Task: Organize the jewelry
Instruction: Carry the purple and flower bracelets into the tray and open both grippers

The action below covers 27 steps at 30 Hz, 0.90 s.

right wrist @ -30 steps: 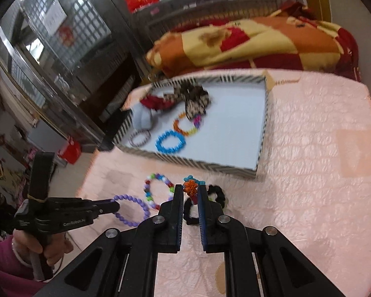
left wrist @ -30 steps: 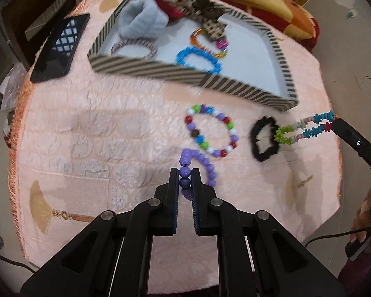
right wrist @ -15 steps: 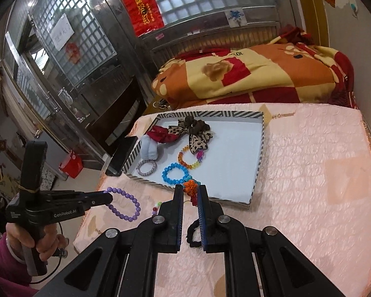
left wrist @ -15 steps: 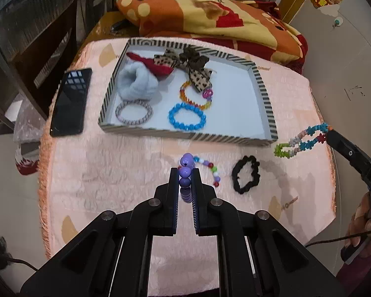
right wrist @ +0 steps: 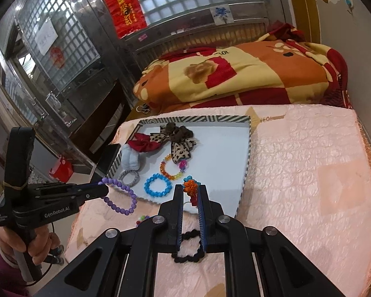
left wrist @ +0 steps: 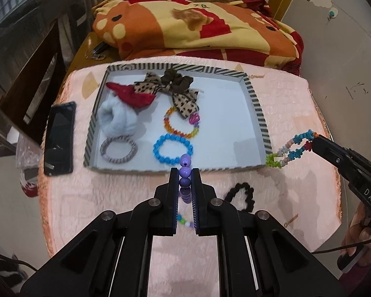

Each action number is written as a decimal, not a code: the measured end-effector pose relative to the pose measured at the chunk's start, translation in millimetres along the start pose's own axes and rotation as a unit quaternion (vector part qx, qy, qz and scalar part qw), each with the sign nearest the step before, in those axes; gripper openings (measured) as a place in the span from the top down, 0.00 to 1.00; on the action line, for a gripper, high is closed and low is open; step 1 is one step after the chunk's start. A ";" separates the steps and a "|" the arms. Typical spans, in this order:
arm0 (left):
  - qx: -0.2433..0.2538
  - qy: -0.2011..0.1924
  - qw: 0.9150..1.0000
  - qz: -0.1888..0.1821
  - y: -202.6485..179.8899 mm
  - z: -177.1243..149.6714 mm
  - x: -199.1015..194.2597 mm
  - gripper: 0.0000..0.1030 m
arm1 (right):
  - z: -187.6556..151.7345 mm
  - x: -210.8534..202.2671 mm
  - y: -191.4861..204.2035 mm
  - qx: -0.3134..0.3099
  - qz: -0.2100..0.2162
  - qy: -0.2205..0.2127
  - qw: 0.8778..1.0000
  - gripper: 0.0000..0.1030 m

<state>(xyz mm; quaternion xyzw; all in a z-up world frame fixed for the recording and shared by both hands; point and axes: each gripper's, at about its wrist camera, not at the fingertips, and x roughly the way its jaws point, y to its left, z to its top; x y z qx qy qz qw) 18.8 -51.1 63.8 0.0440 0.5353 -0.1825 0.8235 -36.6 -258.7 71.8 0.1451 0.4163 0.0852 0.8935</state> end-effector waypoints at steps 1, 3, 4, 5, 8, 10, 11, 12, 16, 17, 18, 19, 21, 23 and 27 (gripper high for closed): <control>0.003 0.000 1.000 0.001 -2.3 3.8 2.2 0.92 | 2.4 1.8 -1.2 0.000 -0.001 -0.001 1.000 0.90; 0.008 -0.001 1.000 0.002 -6.1 10.6 6.3 0.92 | 9.2 7.4 -4.4 0.004 -0.004 -0.003 1.000 0.90; 0.011 -0.001 1.000 0.002 -7.7 14.8 8.8 0.92 | 12.3 9.9 -5.7 0.007 -0.004 -0.004 1.000 0.90; 0.013 0.000 1.000 0.002 -9.2 19.3 11.4 0.92 | 14.8 12.5 -7.0 0.010 -0.005 -0.004 1.000 0.90; 0.018 0.002 1.000 0.000 -13.5 31.5 18.7 0.92 | 24.5 23.4 -12.5 0.018 -0.010 -0.006 1.000 0.90; 0.023 0.004 1.000 -0.003 -18.9 41.3 24.6 0.92 | 29.2 31.0 -17.8 0.026 -0.014 -0.005 1.000 0.90; 0.026 0.005 1.000 -0.005 -22.4 45.8 27.7 0.92 | 31.6 35.9 -21.7 0.034 -0.013 -0.003 0.999 0.90; 0.029 0.005 1.000 -0.007 -25.5 48.9 30.4 0.92 | 33.5 40.2 -25.1 0.041 -0.011 -0.002 0.999 0.90; 0.035 0.016 0.999 -0.022 -37.8 60.7 47.4 0.92 | 40.0 61.0 -35.1 0.057 -0.014 0.010 0.998 0.90; 0.034 0.021 0.999 -0.030 -39.1 62.1 53.3 0.92 | 41.0 65.3 -36.3 0.058 -0.016 0.013 0.998 0.90; 0.032 0.029 0.998 -0.038 -40.2 62.9 60.7 0.92 | 42.1 70.9 -37.6 0.060 -0.018 0.017 0.998 0.90; 0.030 0.037 0.998 -0.046 -40.7 63.1 68.9 0.92 | 42.9 76.1 -38.4 0.061 -0.019 0.021 0.998 0.90; 0.027 0.048 0.997 -0.047 -39.7 61.7 83.9 0.92 | 45.1 87.9 -40.5 0.062 -0.023 0.031 0.997 0.90; 0.019 0.066 0.997 -0.043 -32.9 59.7 100.1 0.92 | 47.4 100.8 -41.4 0.066 -0.022 0.041 0.997 0.90; 0.013 0.090 0.995 -0.031 -16.0 53.8 122.9 0.92 | 51.8 123.7 -37.7 0.064 -0.021 0.058 0.996 0.90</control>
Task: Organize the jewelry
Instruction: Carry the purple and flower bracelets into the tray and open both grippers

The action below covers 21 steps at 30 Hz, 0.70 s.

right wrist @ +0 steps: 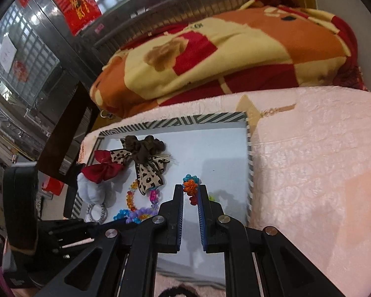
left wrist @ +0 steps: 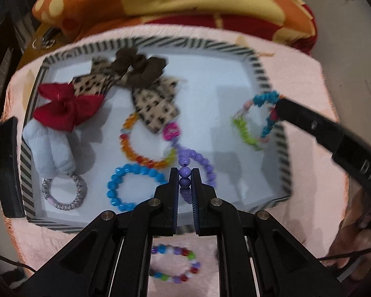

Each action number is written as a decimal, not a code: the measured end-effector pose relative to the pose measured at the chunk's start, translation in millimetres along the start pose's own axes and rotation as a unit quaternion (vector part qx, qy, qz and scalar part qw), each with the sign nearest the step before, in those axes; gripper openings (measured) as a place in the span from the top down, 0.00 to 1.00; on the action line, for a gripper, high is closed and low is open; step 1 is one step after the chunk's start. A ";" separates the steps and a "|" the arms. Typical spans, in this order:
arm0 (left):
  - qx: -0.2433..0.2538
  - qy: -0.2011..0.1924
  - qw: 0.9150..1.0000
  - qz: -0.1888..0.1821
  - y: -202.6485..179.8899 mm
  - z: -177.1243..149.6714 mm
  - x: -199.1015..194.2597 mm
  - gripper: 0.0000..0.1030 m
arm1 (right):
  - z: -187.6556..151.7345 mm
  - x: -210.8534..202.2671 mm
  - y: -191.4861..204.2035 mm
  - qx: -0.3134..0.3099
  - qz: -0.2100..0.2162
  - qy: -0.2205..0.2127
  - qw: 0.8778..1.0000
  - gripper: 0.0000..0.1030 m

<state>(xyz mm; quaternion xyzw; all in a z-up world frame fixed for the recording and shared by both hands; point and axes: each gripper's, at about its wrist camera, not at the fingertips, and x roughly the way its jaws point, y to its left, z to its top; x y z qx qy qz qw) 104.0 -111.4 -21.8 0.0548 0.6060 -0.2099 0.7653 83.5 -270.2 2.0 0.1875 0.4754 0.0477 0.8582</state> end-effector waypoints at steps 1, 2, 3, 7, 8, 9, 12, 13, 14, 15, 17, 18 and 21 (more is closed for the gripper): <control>-0.003 0.004 1.000 -0.002 4.3 -0.4 3.2 0.92 | 2.0 6.4 2.1 -0.002 0.001 0.005 1.000 0.90; -0.007 0.007 1.000 -0.003 7.9 -0.5 5.7 0.92 | 3.2 11.1 4.0 -0.003 0.000 0.009 1.000 0.90; -0.009 0.008 1.000 -0.003 10.4 -0.8 7.3 0.92 | 5.4 17.0 5.9 -0.005 0.001 0.014 1.000 0.90; -0.015 0.008 1.000 -0.006 17.2 -2.0 10.3 0.92 | 13.9 38.4 10.4 -0.002 0.008 0.031 0.999 0.90; -0.016 0.008 1.000 -0.008 18.1 -2.3 10.8 0.92 | 15.5 42.9 11.7 -0.001 0.011 0.035 0.999 0.90; -0.017 0.008 1.000 -0.008 18.0 -3.1 10.4 0.92 | 16.9 46.8 12.9 -0.001 0.016 0.040 0.999 0.90; -0.021 0.011 1.000 -0.010 21.3 -2.3 12.8 0.92 | 19.5 56.8 17.6 -0.003 0.021 0.048 0.999 0.90; -0.023 0.013 1.000 -0.012 22.8 -2.0 13.6 0.92 | 20.6 60.0 19.3 -0.004 0.020 0.049 0.999 0.90; -0.024 0.014 1.000 -0.014 24.7 -2.8 13.4 0.92 | 21.3 62.5 19.9 -0.005 0.020 0.049 0.999 0.90; -0.025 0.014 0.999 -0.014 25.2 -2.8 13.8 0.92 | 21.4 65.0 19.8 -0.004 0.020 0.051 0.998 0.90; -0.026 0.013 0.999 -0.012 25.9 -2.5 14.6 0.92 | 21.5 71.2 17.1 0.003 0.027 0.060 0.998 0.90; -0.026 0.012 1.000 -0.010 25.7 -2.3 14.6 0.92 | 21.4 73.6 15.6 0.007 0.027 0.065 0.997 0.90; -0.020 0.007 1.000 0.001 24.2 -1.2 14.8 0.92 | 18.3 75.4 11.3 0.008 0.016 0.072 0.997 0.89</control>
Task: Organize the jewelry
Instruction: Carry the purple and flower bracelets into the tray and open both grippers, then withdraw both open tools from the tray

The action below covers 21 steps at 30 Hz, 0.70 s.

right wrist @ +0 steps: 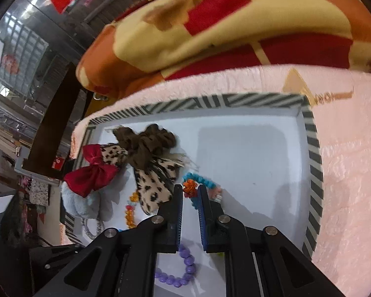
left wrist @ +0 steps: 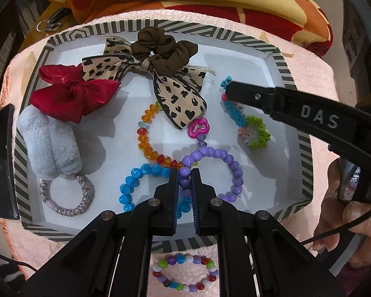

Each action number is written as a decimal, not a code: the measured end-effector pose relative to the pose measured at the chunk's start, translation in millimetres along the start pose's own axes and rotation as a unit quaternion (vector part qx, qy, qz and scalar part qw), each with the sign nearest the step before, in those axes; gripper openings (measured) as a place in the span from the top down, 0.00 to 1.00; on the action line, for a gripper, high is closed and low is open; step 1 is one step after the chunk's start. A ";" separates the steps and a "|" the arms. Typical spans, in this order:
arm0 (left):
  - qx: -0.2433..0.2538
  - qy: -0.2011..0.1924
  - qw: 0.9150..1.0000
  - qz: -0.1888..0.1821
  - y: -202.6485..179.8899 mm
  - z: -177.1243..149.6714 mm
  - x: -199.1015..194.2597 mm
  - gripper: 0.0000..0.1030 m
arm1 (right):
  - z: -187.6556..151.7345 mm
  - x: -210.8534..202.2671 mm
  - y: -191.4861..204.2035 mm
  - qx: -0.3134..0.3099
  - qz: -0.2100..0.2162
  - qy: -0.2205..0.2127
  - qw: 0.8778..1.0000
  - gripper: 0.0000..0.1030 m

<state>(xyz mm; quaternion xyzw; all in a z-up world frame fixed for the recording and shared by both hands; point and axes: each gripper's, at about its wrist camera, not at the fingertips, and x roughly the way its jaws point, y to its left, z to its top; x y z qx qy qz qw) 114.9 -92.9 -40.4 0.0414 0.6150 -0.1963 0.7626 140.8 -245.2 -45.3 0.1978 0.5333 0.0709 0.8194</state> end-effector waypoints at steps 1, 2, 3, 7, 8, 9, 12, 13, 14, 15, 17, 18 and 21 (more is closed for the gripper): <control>0.001 -0.001 1.000 0.003 -0.3 -0.2 -0.2 0.92 | -1.5 -1.0 -0.6 -0.002 -0.003 -0.001 1.000 0.86; 0.001 -0.002 1.000 0.005 0.1 -0.5 -0.5 0.92 | -2.8 -2.4 -1.1 -0.001 -0.005 -0.003 1.000 0.80; 0.001 -0.003 1.000 0.006 -0.6 -0.2 -0.3 0.92 | -4.1 -5.0 -2.5 0.002 -0.004 -0.006 1.000 0.76; 0.009 -0.002 1.000 0.010 -7.8 0.4 1.5 0.91 | -8.1 -16.5 -5.8 0.009 -0.001 -0.019 1.000 0.66; 0.013 -0.002 1.000 0.012 -9.7 -0.4 0.8 0.90 | -9.2 -19.4 -6.8 0.009 -0.002 -0.021 1.000 0.66; 0.013 -0.002 1.000 0.012 -11.1 -0.1 1.1 0.90 | -10.1 -22.9 -7.6 0.010 -0.003 -0.024 1.000 0.66; 0.005 -0.002 1.000 0.009 -9.7 -0.8 -1.3 0.79 | -13.5 -33.4 -8.8 0.017 -0.002 -0.036 0.999 0.66; 0.003 -0.005 1.000 0.009 -9.5 -1.3 -3.3 0.72 | -15.1 -38.0 -9.6 0.020 -0.003 -0.040 0.999 0.66; 0.001 -0.009 1.000 0.009 -8.9 -2.3 -6.2 0.66 | -17.1 -42.5 -10.3 0.022 -0.003 -0.045 0.999 0.66; 0.000 -0.013 1.000 0.009 -8.1 -3.5 -8.9 0.63 | -19.6 -46.6 -10.6 0.023 -0.007 -0.048 0.999 0.64; 0.000 -0.022 1.000 0.009 -7.9 -6.0 -15.4 0.60 | -24.4 -53.0 -10.9 0.025 -0.016 -0.055 0.998 0.62; 0.003 -0.026 1.000 0.012 -8.8 -7.3 -18.6 0.60 | -27.8 -56.2 -10.9 0.027 -0.017 -0.058 0.998 0.62; 0.009 -0.037 0.999 0.022 -9.7 -12.2 -28.1 0.59 | -36.9 -66.9 -10.9 0.030 -0.019 -0.067 0.997 0.62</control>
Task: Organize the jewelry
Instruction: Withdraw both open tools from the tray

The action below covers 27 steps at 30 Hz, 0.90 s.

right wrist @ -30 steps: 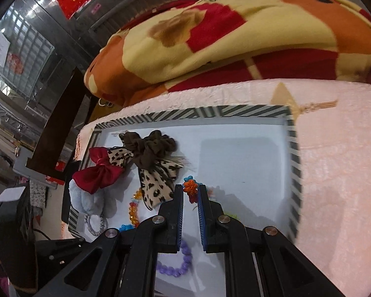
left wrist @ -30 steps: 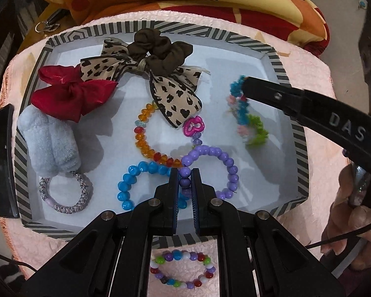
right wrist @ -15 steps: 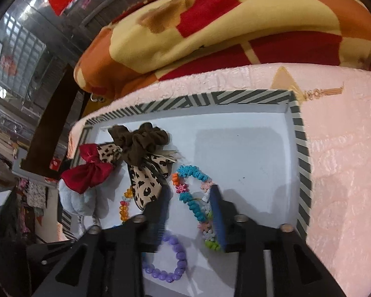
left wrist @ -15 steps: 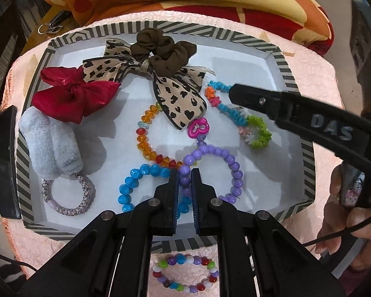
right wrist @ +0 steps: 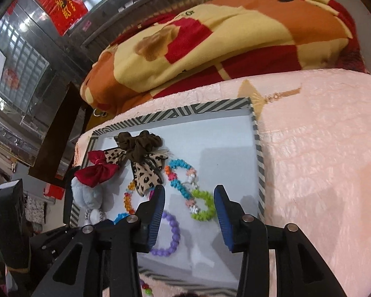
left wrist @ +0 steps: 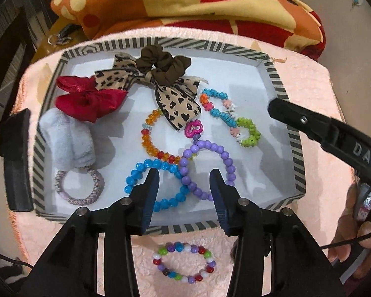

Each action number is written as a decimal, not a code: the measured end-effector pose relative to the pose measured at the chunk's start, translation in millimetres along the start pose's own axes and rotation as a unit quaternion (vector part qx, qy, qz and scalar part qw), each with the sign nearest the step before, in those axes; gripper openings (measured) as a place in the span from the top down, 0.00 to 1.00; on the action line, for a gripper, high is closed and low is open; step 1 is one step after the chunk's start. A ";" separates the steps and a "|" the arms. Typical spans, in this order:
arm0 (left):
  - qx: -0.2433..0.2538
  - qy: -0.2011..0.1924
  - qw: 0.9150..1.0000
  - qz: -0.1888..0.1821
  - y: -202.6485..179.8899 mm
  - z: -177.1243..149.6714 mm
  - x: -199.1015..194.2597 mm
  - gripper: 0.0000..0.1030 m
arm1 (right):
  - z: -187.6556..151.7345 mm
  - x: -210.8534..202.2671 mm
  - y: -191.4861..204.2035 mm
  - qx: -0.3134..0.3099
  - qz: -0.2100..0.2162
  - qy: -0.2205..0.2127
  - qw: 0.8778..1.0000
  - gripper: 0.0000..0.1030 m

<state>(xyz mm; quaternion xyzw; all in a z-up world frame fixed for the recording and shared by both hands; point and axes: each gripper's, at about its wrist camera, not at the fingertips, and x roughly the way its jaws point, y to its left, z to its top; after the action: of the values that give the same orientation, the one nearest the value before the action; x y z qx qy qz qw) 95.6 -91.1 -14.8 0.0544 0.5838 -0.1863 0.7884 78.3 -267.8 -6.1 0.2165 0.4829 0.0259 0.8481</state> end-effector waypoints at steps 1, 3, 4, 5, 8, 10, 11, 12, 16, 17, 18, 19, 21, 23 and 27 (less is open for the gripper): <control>0.001 -0.004 1.000 0.004 1.1 -1.4 -3.5 0.59 | -1.8 -2.9 0.1 -0.002 -0.004 -0.002 1.000 0.62; 0.004 -0.015 1.000 0.013 -0.1 -5.3 -10.1 0.59 | -8.8 -10.9 3.6 -0.012 -0.018 -0.008 1.000 0.61; 0.004 -0.020 1.000 0.017 0.1 -6.8 -12.8 0.59 | -11.7 -14.3 4.5 -0.015 -0.023 -0.010 1.000 0.61; 0.003 -0.023 0.999 0.022 1.5 -9.4 -15.4 0.59 | -15.5 -18.4 4.9 -0.017 -0.026 -0.012 0.999 0.60; 0.000 -0.033 0.999 0.032 4.0 -17.1 -23.3 0.59 | -26.0 -27.7 8.6 -0.020 -0.024 -0.016 0.999 0.59; -0.001 -0.037 0.999 0.040 4.0 -21.5 -25.2 0.59 | -32.9 -31.5 11.1 -0.025 -0.027 -0.016 0.999 0.59; -0.003 -0.038 0.998 0.043 5.2 -24.9 -27.0 0.59 | -36.5 -32.6 12.5 -0.028 -0.031 -0.015 0.999 0.59; -0.006 -0.039 0.998 0.044 6.2 -28.2 -28.7 0.59 | -40.6 -34.1 13.8 -0.030 -0.033 -0.014 0.999 0.59; -0.010 -0.047 0.997 0.052 6.5 -39.9 -36.4 0.59 | -53.4 -40.9 16.3 -0.032 -0.026 -0.012 0.999 0.59; -0.011 -0.049 0.997 0.055 6.4 -42.7 -38.3 0.59 | -56.6 -42.5 17.0 -0.035 -0.027 -0.011 0.999 0.59; -0.011 -0.050 0.997 0.056 5.6 -46.2 -40.0 0.59 | -59.3 -43.9 17.6 -0.036 -0.027 -0.011 0.999 0.59; -0.012 -0.050 0.997 0.056 4.9 -49.2 -41.1 0.59 | -62.0 -45.3 17.9 -0.038 -0.027 -0.011 0.999 0.59; -0.013 -0.051 0.997 0.058 3.6 -54.5 -43.0 0.59 | -68.6 -48.3 18.1 -0.039 -0.026 -0.010 0.999 0.59; -0.016 -0.051 0.997 0.059 2.0 -59.8 -44.6 0.59 | -73.6 -50.6 18.3 -0.042 -0.028 -0.007 0.999 0.59; -0.022 -0.053 0.996 0.062 -1.7 -69.8 -49.4 0.59 | -82.7 -56.6 20.5 -0.050 -0.033 -0.006 0.998 0.59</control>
<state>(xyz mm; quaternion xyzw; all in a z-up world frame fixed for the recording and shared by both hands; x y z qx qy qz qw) 19.9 -60.1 10.1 0.0632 0.5403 -0.1265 0.8295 -17.1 -235.3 11.3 0.1586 0.4829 0.0210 0.8609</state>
